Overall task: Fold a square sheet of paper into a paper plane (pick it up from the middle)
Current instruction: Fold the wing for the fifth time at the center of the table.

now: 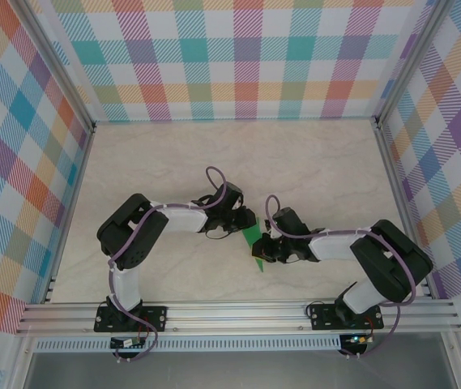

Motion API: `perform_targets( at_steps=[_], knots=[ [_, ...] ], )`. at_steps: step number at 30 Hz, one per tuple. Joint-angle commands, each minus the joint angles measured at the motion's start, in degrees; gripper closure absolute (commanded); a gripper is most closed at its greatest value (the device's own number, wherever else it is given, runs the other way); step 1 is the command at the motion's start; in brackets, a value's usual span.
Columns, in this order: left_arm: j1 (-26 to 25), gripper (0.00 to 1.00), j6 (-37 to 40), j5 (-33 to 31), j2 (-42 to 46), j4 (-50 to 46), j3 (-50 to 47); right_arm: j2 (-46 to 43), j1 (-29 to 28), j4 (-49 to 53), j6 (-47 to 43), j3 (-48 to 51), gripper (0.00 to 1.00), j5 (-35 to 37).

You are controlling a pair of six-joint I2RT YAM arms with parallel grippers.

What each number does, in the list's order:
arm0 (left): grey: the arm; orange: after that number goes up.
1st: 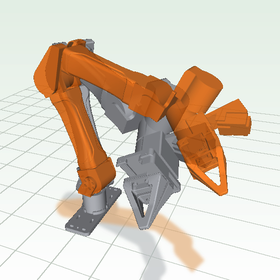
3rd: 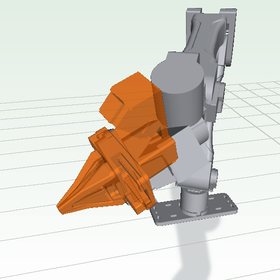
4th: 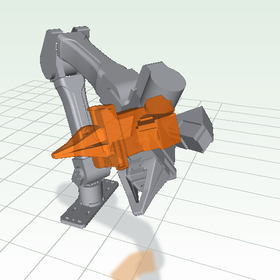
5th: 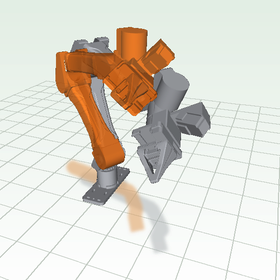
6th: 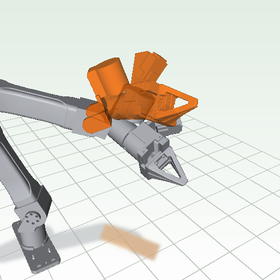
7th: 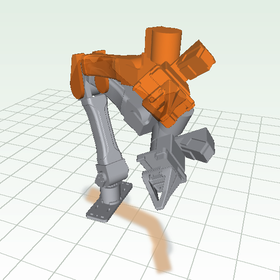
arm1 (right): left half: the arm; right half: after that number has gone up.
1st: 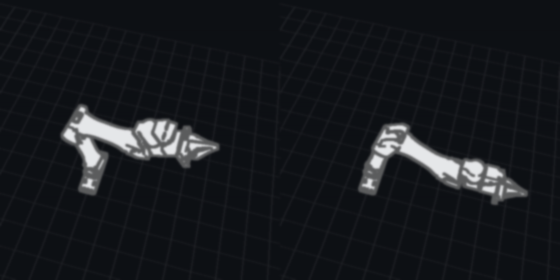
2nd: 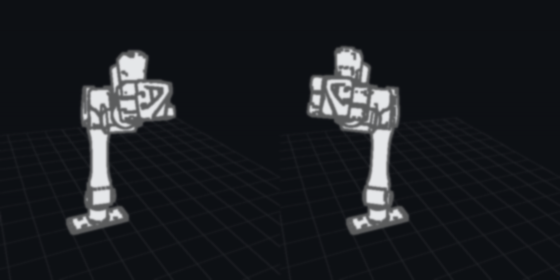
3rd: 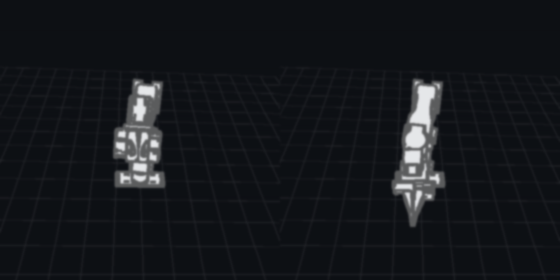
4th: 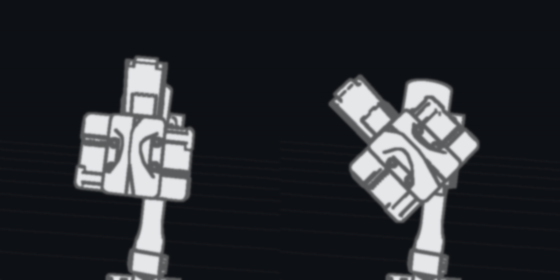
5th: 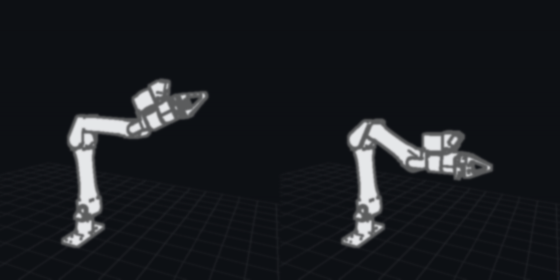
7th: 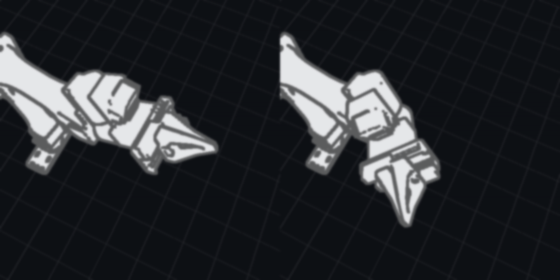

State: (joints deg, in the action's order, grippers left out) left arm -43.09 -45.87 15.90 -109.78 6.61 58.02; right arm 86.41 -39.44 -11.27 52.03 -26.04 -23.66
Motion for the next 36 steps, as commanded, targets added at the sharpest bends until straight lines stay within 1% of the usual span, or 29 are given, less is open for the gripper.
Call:
perform_targets(
  at_steps=[1, 8, 14, 21, 26, 29, 32, 36],
  knots=[
    [-0.5, 0.75, 0.0, -4.7, -4.3, -6.5, -1.0, -0.1, -0.5, 4.5, 0.4, 3.0, 0.90, -0.9],
    [-0.4, 0.75, -0.3, -5.3, -4.6, -7.1, -0.7, -0.9, -0.5, 3.8, -0.9, 5.2, 0.90, -3.7],
    [-0.4, 0.75, -0.3, -5.4, -4.9, -7.5, -0.2, -4.0, -0.5, 4.7, -2.0, 8.4, 0.89, -5.1],
    [-0.4, 0.75, -0.3, -5.4, -4.9, -7.6, 0.0, -10.5, -0.5, 10.8, -3.9, 11.2, 0.88, -4.1],
    [-0.4, 0.75, -0.2, -5.3, -4.8, -7.6, 0.3, -12.4, -0.5, 12.4, -4.5, 12.0, 0.86, -4.9],
    [-0.4, 0.75, -0.2, -4.9, -4.8, -7.6, 0.5, -14.3, -0.5, 13.0, -4.0, 12.1, 0.87, -4.5],
    [-0.4, 0.75, -0.2, -4.7, -4.6, -7.6, 0.6, -18.7, -0.5, 14.5, -3.8, 11.1, 0.86, -4.1],
    [-0.4, 0.75, -0.2, -4.6, -4.7, -7.7, 0.5, -24.1, -0.5, 17.5, -3.3, 6.9, 0.85, 0.0]
  ],
)
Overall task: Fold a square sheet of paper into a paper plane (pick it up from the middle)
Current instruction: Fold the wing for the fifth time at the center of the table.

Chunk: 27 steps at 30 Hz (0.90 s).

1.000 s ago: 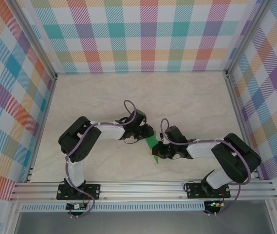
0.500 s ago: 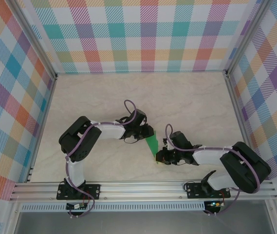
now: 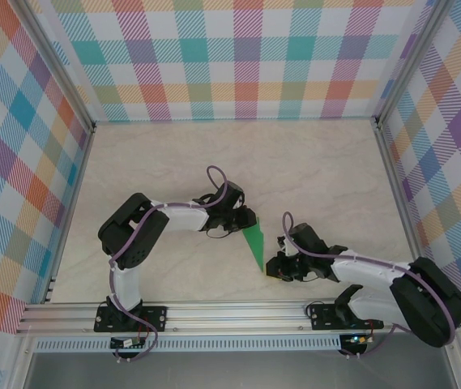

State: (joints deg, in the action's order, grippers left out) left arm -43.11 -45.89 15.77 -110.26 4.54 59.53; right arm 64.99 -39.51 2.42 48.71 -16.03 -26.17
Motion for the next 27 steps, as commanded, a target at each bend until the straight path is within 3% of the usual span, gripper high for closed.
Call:
perform_targets(
  at_steps=[1, 4, 15, 20, 27],
  knots=[
    [-0.4, 0.75, -0.1, -4.4, -4.2, -5.5, -1.1, -3.2, -0.4, 3.5, 0.3, -4.1, 0.84, 3.5],
    [-0.4, 0.75, -0.3, -4.1, -4.5, -5.2, -0.9, -1.4, -0.4, 0.6, 1.4, -6.7, 0.83, 5.0],
    [-0.4, 0.75, 0.1, -3.5, -4.8, -6.4, -0.2, 20.3, 0.1, -16.0, 6.5, -13.4, 0.84, 1.9],
    [-0.4, 0.75, 0.5, -3.6, -5.0, -7.3, -0.1, 21.3, 0.1, -11.0, 3.6, -12.1, 0.84, 3.2],
    [-0.4, 0.75, 0.7, -4.2, -5.3, -7.6, -0.2, 20.1, -0.2, -12.8, 0.5, -1.2, 0.84, -5.2]
  ],
)
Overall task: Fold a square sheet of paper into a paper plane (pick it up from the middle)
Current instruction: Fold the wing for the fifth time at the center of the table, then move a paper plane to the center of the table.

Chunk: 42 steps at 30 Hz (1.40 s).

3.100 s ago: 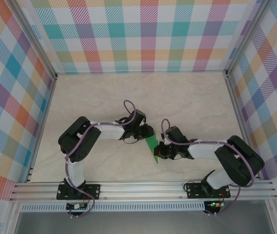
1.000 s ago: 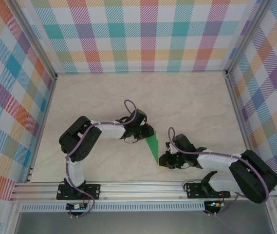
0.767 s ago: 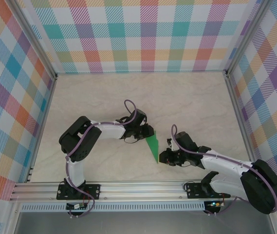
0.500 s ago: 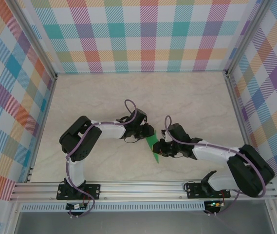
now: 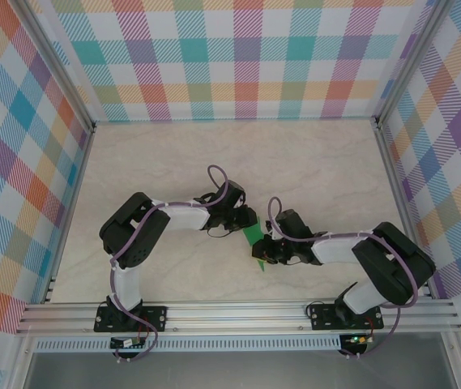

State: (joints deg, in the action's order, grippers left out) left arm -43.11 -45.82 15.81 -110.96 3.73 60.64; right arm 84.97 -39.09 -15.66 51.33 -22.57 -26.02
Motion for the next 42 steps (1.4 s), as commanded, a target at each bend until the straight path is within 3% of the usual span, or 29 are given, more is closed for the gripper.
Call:
perform_targets(
  at_steps=[1, 11, 14, 19, 26, 29, 31, 37, 42],
  knots=[
    [-0.3, 0.75, 0.6, -4.2, -4.8, -6.9, -1.3, -1.0, -0.8, 5.5, -2.5, 6.6, 0.83, -5.9],
    [-0.4, 0.74, 0.8, -3.9, -4.5, -7.0, -0.8, -14.6, -0.7, 21.8, -8.0, 5.6, 0.80, -4.3],
    [-0.3, 0.73, 1.0, -2.9, -3.2, -6.7, -0.8, -21.6, -0.6, 25.9, -7.0, 5.2, 0.74, 0.6],
    [-0.4, 0.68, 1.8, -2.6, -0.7, -9.6, 1.9, -31.6, -0.2, 34.7, -3.9, 2.6, 0.59, 15.5],
    [-0.8, 0.53, 3.3, -7.2, 6.0, -18.8, 7.0, -32.5, 1.2, 34.5, -1.0, 2.5, 0.51, 22.1],
    [-1.3, 0.48, 3.4, -10.4, 9.2, -24.4, 8.1, -32.0, 2.7, 33.4, -1.4, 3.1, 0.49, 21.4],
    [-1.9, 0.35, 2.8, -13.0, 11.1, -26.7, 8.0, -32.3, 4.4, 31.7, -1.7, 4.0, 0.48, 19.6],
    [-6.7, 0.25, -0.1, -22.2, 13.7, -35.8, 10.4, -35.0, 12.0, 27.9, -2.5, 6.7, 0.47, 12.2],
    [-11.3, 0.23, -3.7, -26.7, 9.7, -41.1, 15.3, -34.5, 17.0, 26.1, -4.5, 7.1, 0.46, 7.5]
  ],
)
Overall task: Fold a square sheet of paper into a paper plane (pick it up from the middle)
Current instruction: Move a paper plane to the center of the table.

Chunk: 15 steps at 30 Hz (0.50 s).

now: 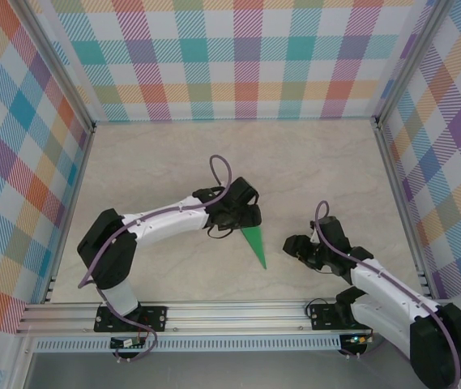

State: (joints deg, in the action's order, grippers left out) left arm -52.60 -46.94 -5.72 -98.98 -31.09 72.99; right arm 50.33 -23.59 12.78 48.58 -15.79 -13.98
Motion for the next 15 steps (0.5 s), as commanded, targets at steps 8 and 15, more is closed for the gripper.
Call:
perform_targets(
  at_steps=[8, 15],
  knots=[
    [-5.4, 0.22, -5.8, -7.6, -12.9, -14.0, 14.8, 3.9, 2.5, -3.4, -4.3, -0.1, 0.45, -5.5],
    [-5.7, 0.24, -7.9, -9.6, -16.5, -17.9, 17.7, 5.1, 2.6, -4.1, -5.0, -0.2, 0.43, -6.1]
  ],
)
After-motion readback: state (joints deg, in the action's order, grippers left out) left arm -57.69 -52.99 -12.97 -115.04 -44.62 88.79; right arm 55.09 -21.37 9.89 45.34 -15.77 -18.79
